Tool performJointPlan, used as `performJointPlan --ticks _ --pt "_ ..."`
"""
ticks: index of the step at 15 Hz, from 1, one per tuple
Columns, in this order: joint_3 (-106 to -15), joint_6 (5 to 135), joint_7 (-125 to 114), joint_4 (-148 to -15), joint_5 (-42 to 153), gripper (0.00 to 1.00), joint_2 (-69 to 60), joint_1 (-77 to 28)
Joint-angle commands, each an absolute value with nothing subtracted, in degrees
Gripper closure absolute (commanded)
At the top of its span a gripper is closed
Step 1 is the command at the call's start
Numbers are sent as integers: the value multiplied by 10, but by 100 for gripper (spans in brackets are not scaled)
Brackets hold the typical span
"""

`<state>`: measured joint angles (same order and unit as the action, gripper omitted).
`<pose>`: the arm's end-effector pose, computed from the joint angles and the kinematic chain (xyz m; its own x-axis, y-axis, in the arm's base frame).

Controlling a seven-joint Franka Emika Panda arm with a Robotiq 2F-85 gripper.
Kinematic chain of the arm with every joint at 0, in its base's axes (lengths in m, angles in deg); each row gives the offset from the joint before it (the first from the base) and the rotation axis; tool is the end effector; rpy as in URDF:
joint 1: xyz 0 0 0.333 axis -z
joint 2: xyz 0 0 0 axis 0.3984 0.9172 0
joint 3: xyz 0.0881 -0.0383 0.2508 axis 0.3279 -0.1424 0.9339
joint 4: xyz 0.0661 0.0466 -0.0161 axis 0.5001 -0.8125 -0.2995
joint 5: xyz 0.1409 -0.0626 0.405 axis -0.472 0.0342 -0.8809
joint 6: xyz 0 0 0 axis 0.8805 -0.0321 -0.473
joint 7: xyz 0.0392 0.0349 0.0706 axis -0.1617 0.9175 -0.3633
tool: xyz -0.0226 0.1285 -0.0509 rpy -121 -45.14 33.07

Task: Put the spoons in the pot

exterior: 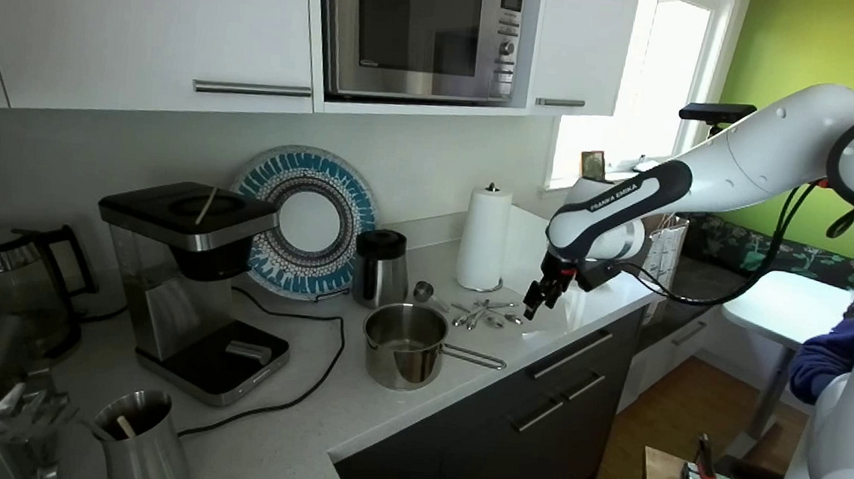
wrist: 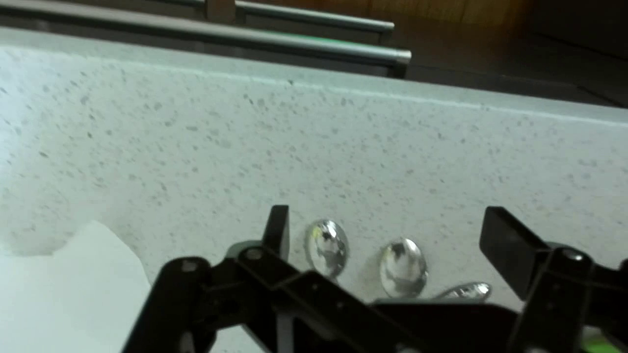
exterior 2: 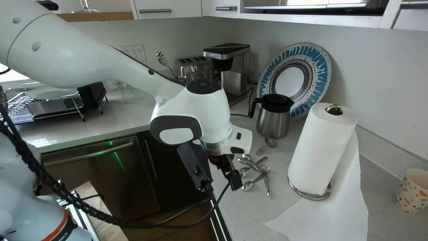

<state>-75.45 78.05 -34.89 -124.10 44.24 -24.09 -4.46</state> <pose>0.4406 -0.3344 0.2619 0.9229 -0.3191 0.2154 -0.3187 -0.9471 -0.0375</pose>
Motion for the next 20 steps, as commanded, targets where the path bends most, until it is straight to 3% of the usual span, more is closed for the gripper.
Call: performJointPlan --ticks 1,7,8,9,13,20 --pt "-774 704 -504 -1159 297 0 -205 -56" --pt "-784 565 -614 -1010 179 0 -46 17" --pt "-780 568 -589 -992 181 0 -22 28" --pt "-771 591 -595 -1047 201 0 -88 21" --pt "-763 591 -595 -1032 201 0 -69 31" --pt "-732 700 -592 -1004 130 0 -43 30"
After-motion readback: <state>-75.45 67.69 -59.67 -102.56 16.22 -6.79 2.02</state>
